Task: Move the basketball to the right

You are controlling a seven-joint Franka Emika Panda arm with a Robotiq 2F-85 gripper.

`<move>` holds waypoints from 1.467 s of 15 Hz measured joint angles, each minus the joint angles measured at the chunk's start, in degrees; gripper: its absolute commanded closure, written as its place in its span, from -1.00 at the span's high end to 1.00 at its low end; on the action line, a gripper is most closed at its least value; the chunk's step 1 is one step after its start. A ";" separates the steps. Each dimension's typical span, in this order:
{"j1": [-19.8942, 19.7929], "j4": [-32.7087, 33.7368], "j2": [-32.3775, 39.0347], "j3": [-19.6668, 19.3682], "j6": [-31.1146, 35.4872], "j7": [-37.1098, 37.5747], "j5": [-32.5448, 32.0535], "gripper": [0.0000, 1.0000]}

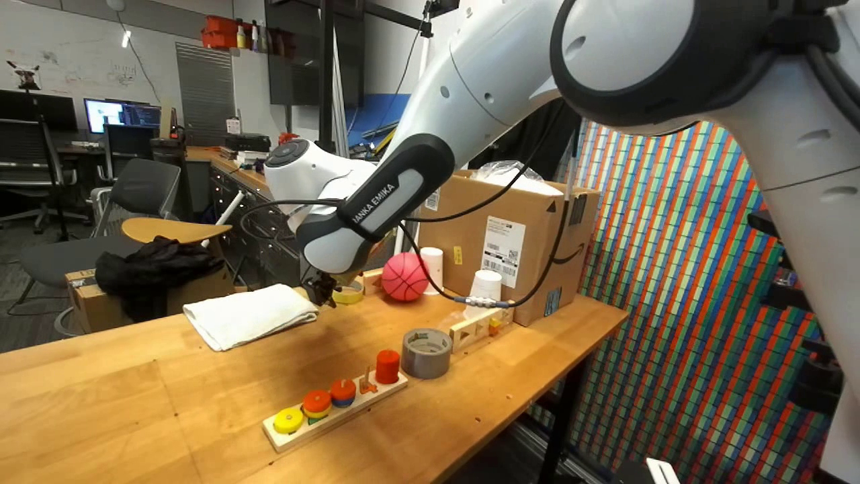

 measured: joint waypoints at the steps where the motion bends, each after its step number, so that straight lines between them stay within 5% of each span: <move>1: -0.28 0.54 0.29 -0.60 -0.11 -0.03 0.19 1.00; 22: -6.27 -2.18 0.30 -7.12 -0.18 -1.05 4.92 1.00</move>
